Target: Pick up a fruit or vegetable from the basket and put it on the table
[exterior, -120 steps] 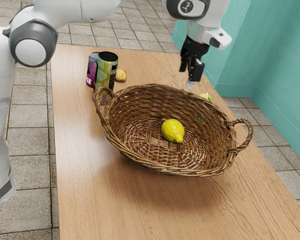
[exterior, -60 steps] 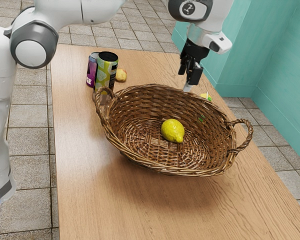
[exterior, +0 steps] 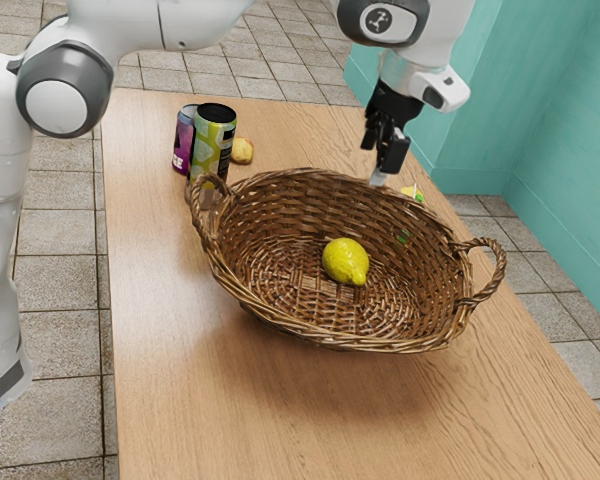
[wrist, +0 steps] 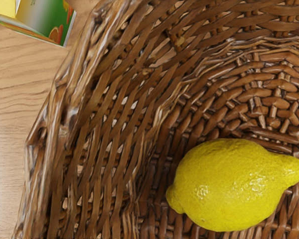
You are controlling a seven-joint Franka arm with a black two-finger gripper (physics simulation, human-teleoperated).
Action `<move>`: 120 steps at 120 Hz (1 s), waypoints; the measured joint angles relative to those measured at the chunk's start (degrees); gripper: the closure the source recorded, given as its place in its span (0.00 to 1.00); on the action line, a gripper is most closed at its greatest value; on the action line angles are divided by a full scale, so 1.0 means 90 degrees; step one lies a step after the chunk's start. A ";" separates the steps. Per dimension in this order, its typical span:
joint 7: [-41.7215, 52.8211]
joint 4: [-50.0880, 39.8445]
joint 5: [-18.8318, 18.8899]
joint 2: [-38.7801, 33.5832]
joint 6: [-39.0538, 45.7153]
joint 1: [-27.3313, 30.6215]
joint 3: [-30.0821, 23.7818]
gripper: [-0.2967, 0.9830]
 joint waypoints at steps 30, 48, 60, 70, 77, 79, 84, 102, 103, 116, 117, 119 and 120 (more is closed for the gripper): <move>-0.0028 -0.0007 0.0046 0.0001 -0.0008 0.0168 0.0021 0.23; -0.0034 -0.0008 0.0027 0.0001 -0.0010 0.0168 0.0031 0.23; -0.0036 -0.0008 0.0020 -0.0005 -0.0010 0.0166 0.0042 0.23; -0.0039 -0.0008 0.0017 -0.0008 -0.0010 0.0168 0.0042 0.23; -0.0041 -0.0008 0.0012 -0.0008 -0.0011 0.0164 0.0042 0.23; -0.0042 -0.0008 0.0011 -0.0009 -0.0011 0.0162 0.0042 0.23; -0.0045 -0.0009 0.0009 -0.0009 -0.0011 0.0159 0.0041 0.23; -0.0050 -0.0028 -0.0031 -0.0004 -0.0011 0.0193 0.0058 0.23; -0.0050 -0.0029 -0.0033 -0.0004 -0.0011 0.0198 0.0058 0.23; -0.0050 -0.0028 -0.0050 0.0000 -0.0010 0.0216 0.0053 0.23; -0.0050 -0.0028 -0.0051 0.0001 -0.0010 0.0216 0.0053 0.23; -0.0050 -0.0027 -0.0053 0.0001 -0.0011 0.0216 0.0052 0.23; -0.0050 -0.0027 -0.0053 0.0001 -0.0011 0.0217 0.0051 0.23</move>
